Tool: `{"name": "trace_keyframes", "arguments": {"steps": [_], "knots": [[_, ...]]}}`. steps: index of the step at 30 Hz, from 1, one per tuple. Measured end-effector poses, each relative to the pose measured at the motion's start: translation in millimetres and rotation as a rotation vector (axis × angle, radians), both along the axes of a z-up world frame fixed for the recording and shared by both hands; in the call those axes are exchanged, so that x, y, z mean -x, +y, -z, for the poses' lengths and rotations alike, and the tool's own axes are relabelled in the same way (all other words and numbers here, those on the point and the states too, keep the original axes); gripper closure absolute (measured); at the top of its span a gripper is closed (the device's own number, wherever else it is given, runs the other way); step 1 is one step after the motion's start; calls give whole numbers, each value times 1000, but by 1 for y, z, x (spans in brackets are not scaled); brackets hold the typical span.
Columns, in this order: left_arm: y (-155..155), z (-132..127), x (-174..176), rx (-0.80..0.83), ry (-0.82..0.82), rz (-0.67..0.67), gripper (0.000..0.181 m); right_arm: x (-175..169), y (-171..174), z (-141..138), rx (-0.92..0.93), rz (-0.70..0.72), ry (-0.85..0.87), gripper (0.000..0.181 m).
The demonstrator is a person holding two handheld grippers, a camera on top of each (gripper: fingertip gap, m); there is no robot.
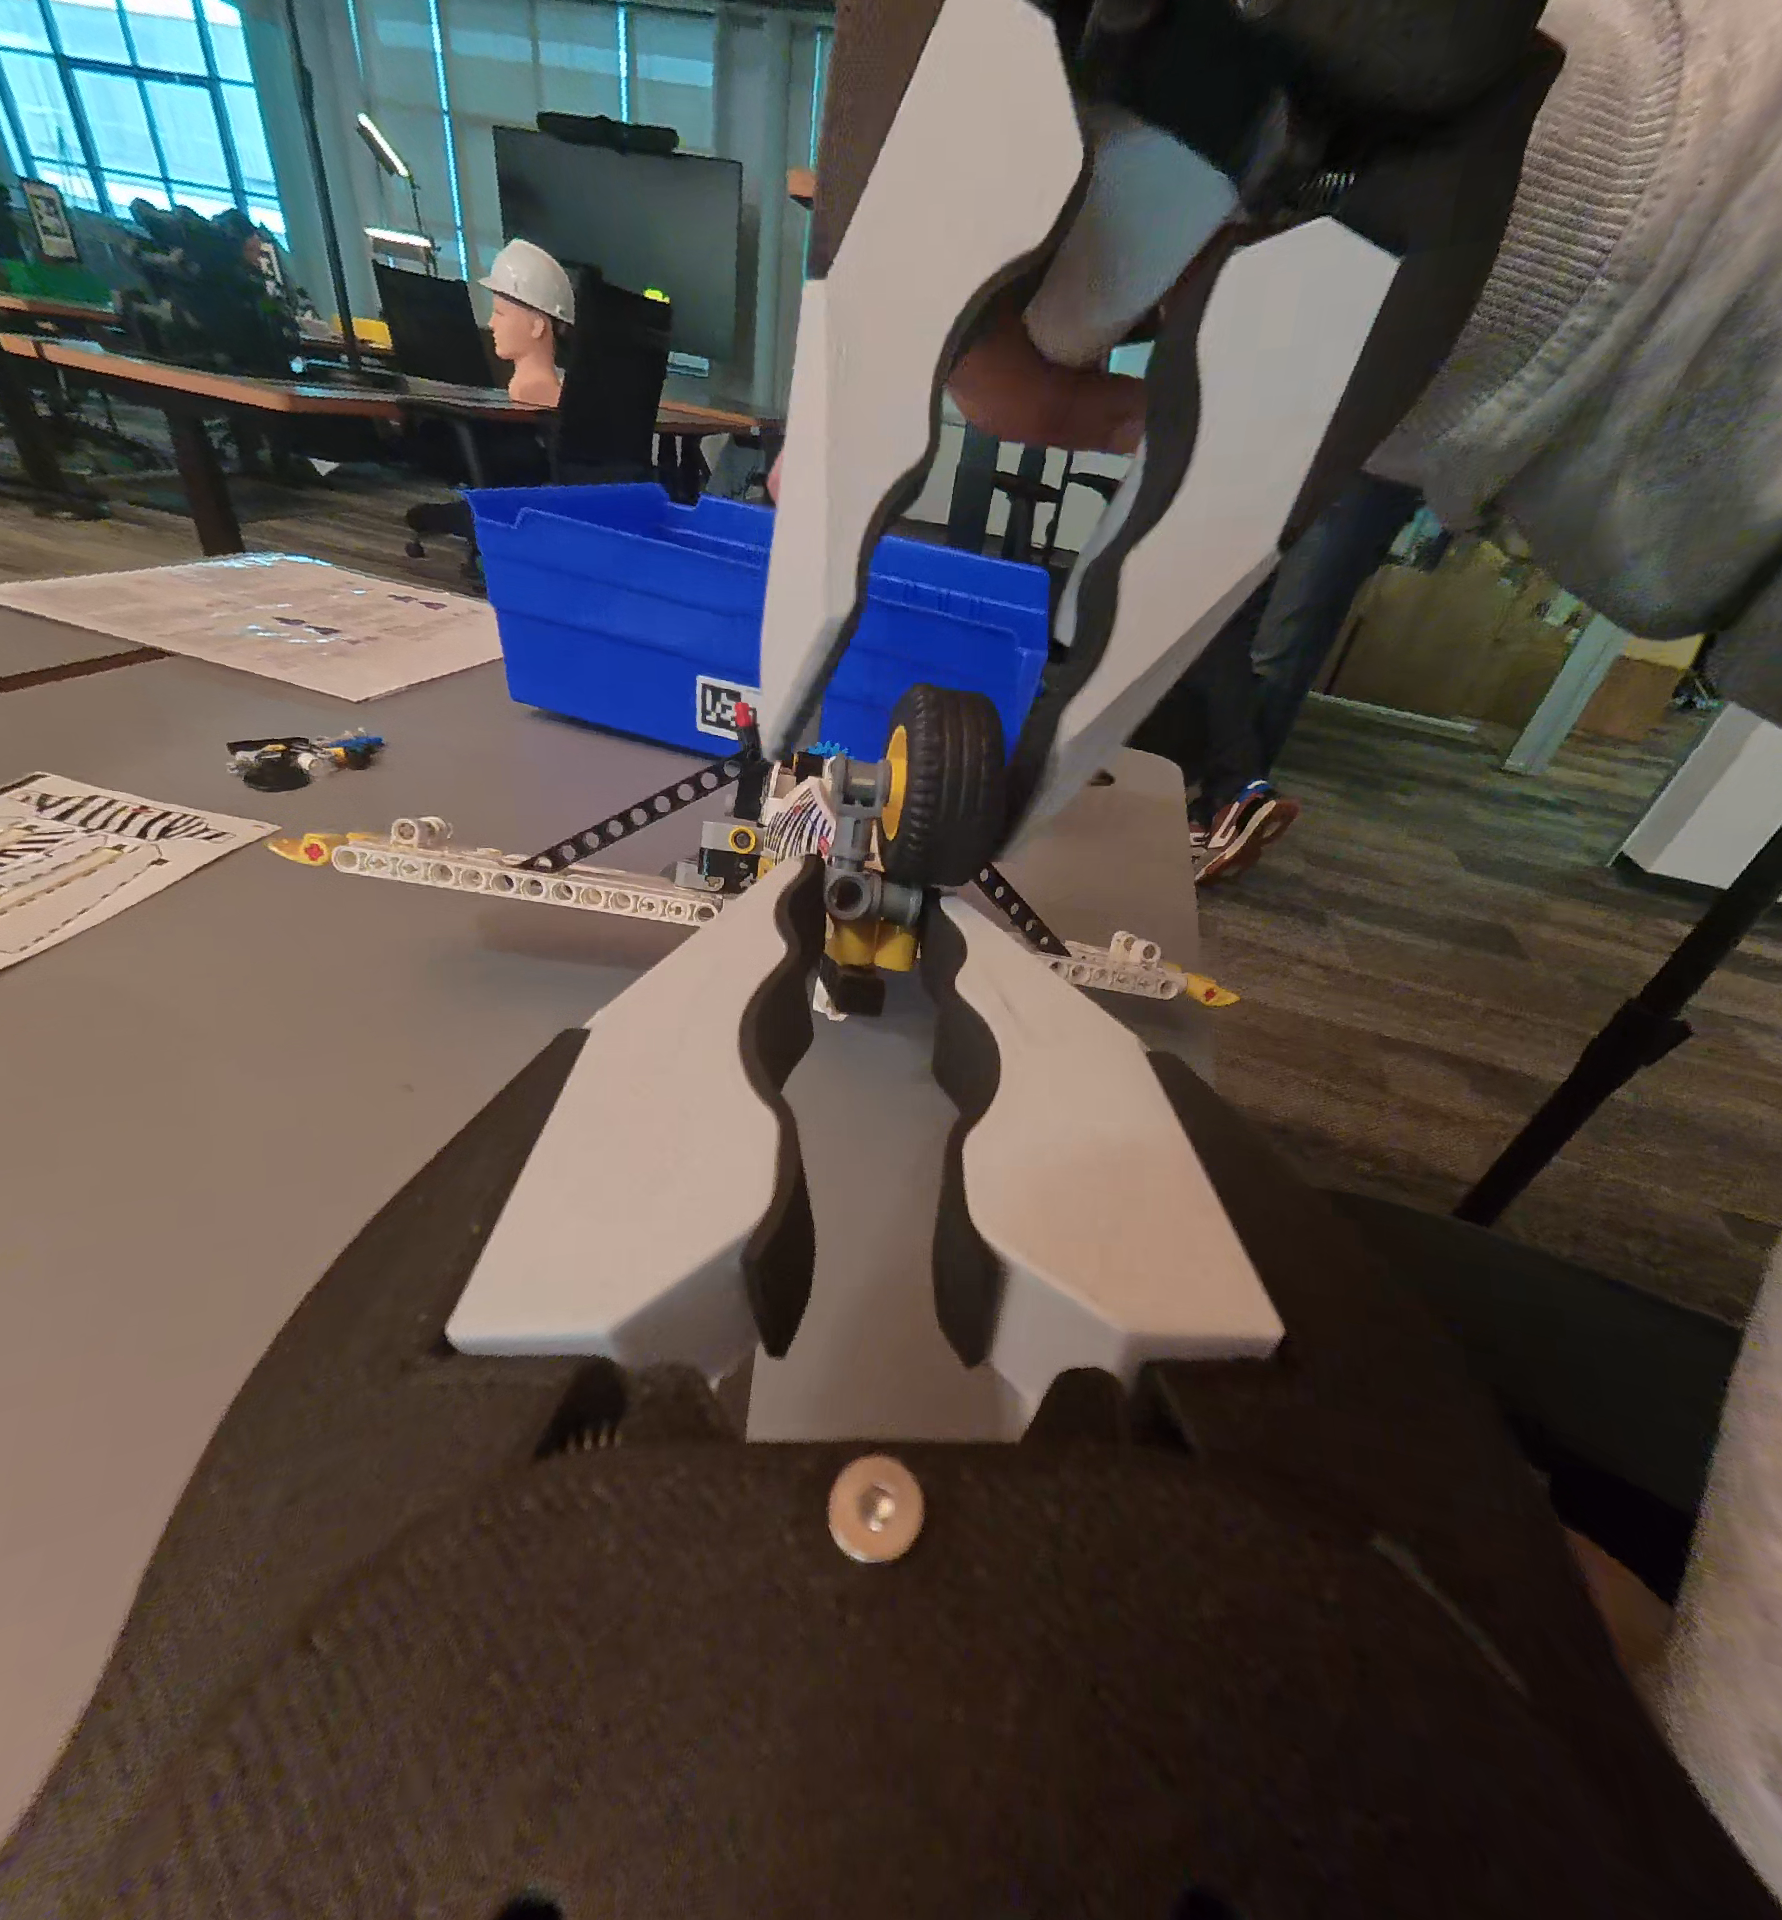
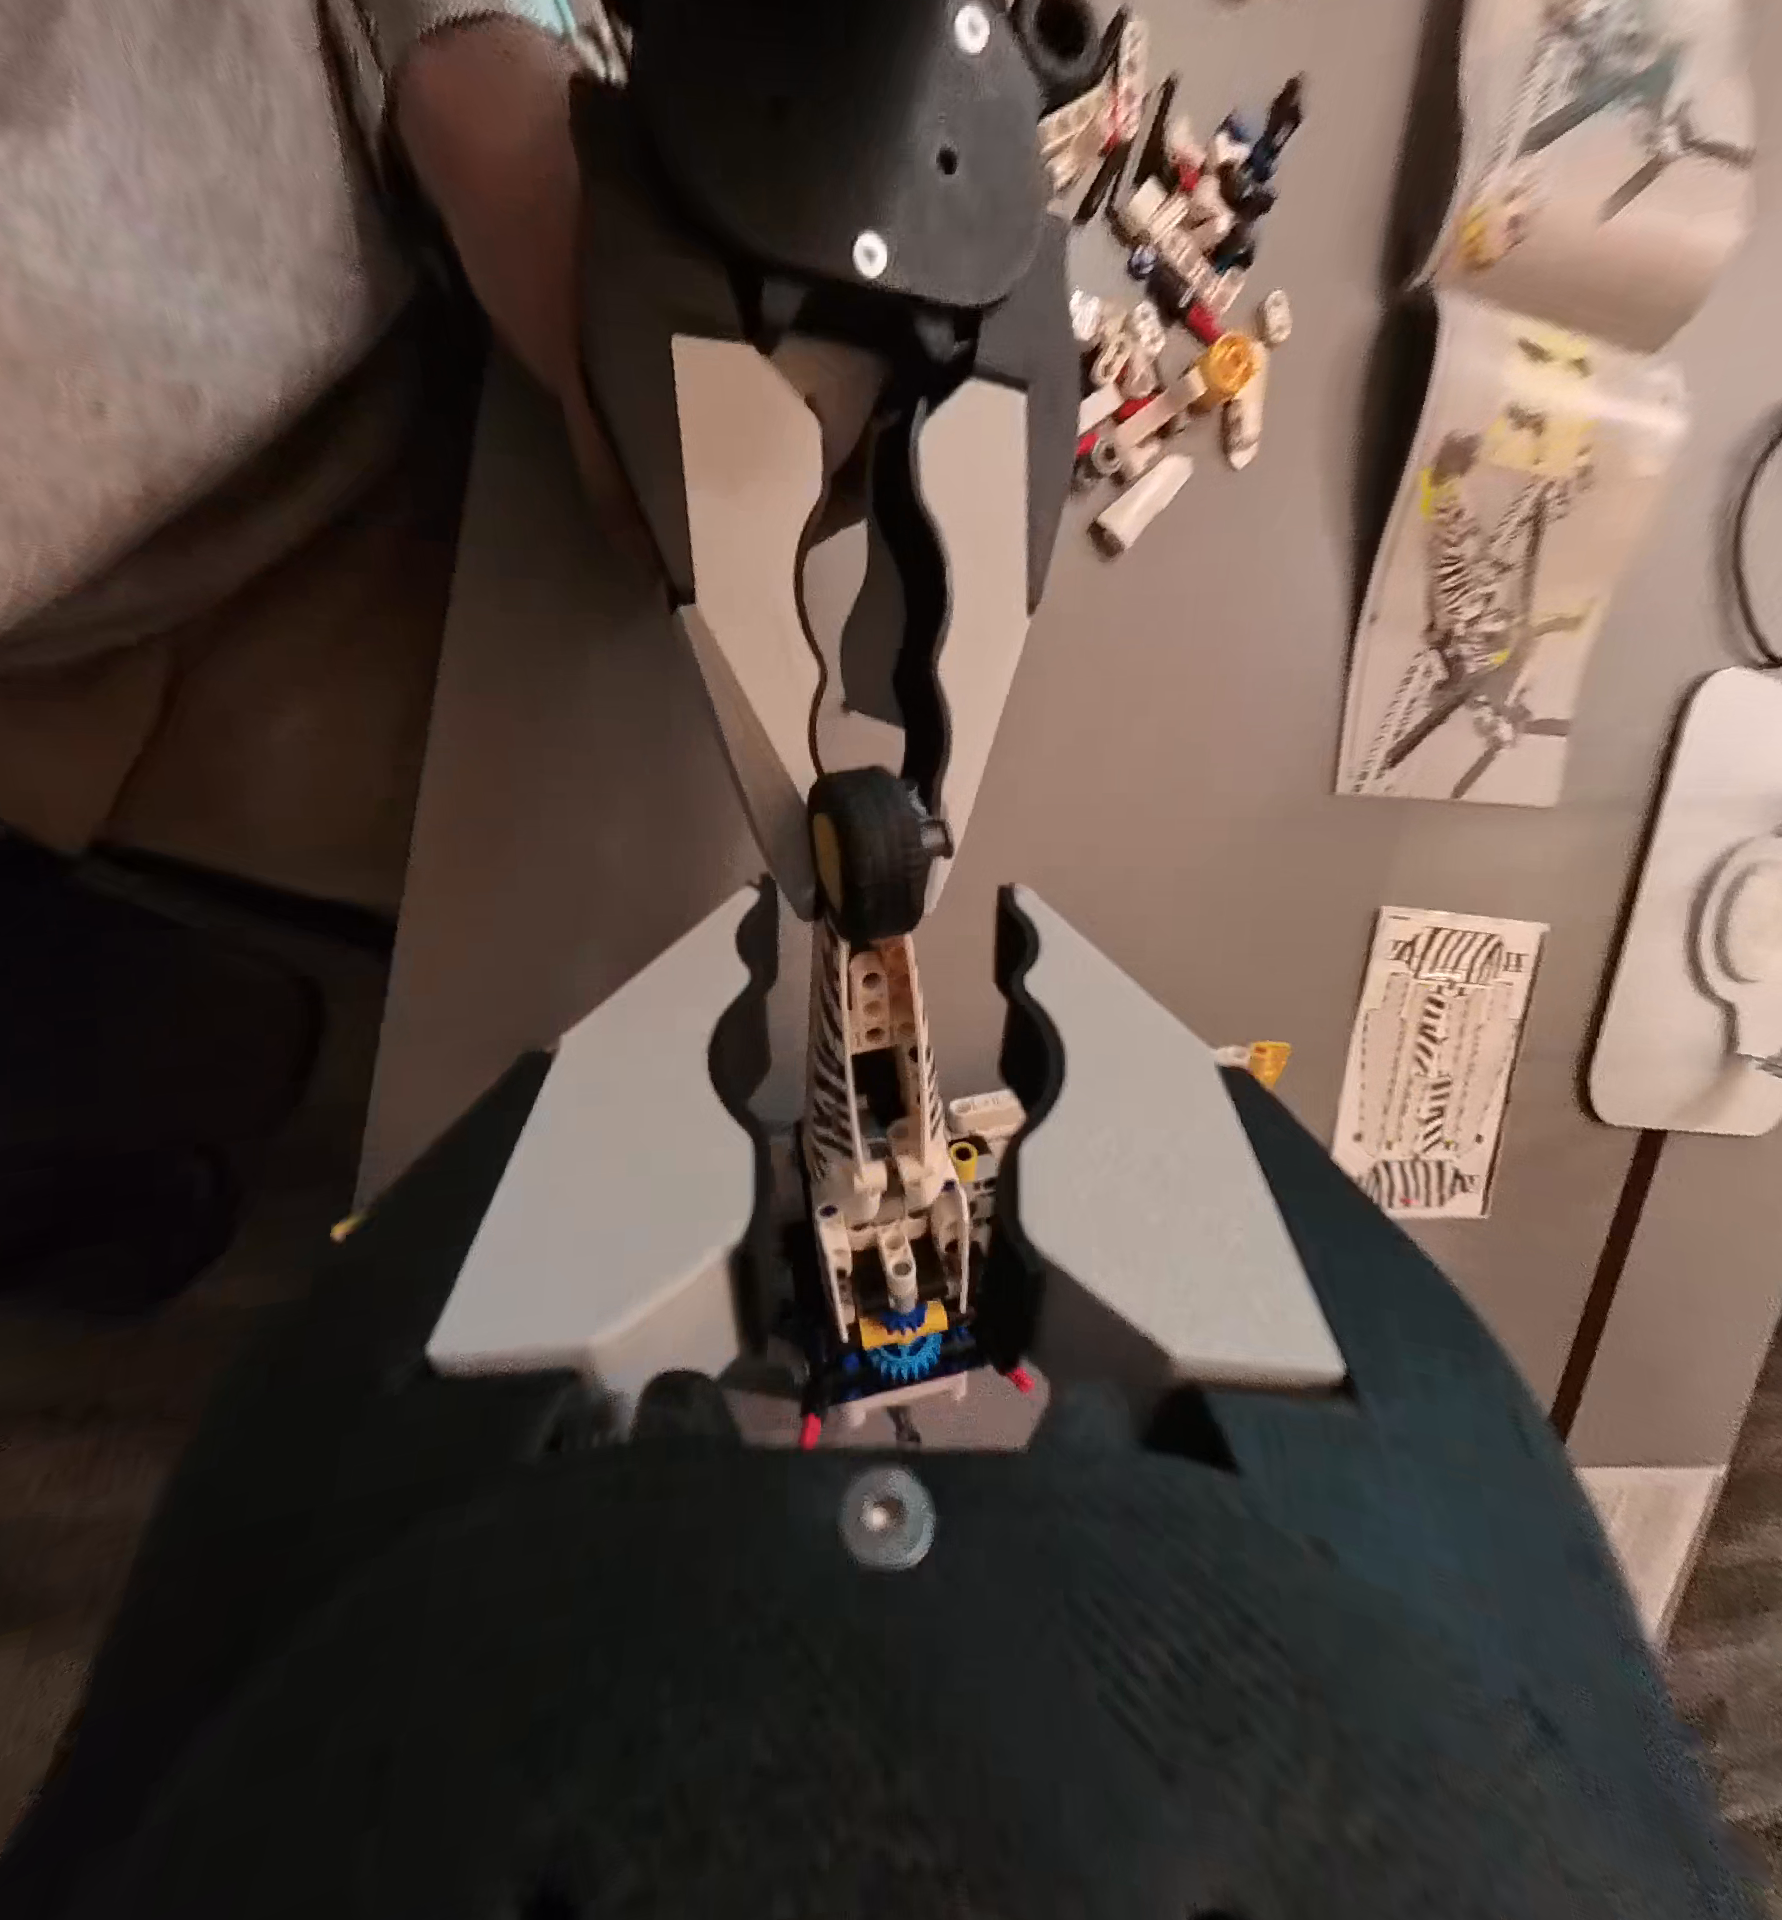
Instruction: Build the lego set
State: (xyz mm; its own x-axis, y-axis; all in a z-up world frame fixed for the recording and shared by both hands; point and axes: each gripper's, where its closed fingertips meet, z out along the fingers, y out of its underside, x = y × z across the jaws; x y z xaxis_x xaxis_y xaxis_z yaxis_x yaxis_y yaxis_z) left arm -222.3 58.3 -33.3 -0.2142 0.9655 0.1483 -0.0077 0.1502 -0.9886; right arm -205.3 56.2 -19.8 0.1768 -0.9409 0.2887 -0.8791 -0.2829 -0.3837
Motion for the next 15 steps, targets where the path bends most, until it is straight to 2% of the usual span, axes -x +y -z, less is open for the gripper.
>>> {"name": "trace_keyframes", "arguments": {"steps": [3,9,15], "knots": [[-3,-1,-2,-7,8,-7,166,-3,0,0,-26,-41,13,163],[-4,3,-5,-2,-23,-19,166,-6,-1,3,-22,-23,-4,166],[-3,4,-14,4,-39,-43,166,-13,0,4,75,10,-35,165]]}}
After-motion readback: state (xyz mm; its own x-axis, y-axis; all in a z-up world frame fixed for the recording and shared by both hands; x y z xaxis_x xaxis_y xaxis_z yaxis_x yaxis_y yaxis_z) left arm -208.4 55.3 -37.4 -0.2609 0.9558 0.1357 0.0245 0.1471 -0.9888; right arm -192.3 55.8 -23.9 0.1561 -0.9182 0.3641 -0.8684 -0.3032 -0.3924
